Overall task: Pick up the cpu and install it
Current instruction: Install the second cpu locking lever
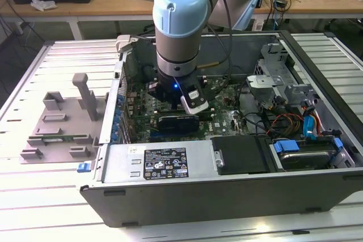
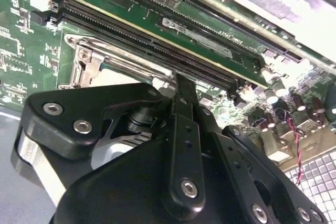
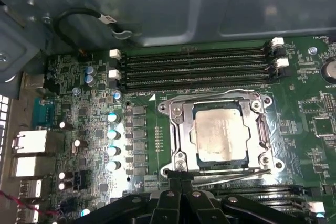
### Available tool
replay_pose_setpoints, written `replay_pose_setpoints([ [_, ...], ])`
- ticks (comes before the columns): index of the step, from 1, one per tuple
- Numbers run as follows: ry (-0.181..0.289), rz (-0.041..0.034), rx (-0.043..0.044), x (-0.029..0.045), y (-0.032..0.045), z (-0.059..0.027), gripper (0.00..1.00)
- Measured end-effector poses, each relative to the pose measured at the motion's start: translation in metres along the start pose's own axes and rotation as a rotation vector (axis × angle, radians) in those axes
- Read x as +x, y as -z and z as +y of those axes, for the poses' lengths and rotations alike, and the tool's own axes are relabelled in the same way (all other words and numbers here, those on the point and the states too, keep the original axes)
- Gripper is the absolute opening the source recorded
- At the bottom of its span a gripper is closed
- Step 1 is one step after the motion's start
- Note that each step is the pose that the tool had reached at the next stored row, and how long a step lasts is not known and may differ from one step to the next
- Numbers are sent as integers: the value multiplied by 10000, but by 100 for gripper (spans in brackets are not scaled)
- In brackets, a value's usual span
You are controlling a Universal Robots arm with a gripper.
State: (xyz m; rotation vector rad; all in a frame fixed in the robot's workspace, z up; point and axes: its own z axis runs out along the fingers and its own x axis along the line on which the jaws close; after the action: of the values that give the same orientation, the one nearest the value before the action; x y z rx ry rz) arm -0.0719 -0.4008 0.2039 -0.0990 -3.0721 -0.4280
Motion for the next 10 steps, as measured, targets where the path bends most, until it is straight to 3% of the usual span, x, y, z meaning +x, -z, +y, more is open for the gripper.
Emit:
replay_pose_setpoints([
  [2, 4, 2, -82, -1, -15, -5, 11],
  [5, 7, -2, -127, -1, -15, -4, 11],
  [10, 7, -2, -134, -1, -15, -5, 11],
])
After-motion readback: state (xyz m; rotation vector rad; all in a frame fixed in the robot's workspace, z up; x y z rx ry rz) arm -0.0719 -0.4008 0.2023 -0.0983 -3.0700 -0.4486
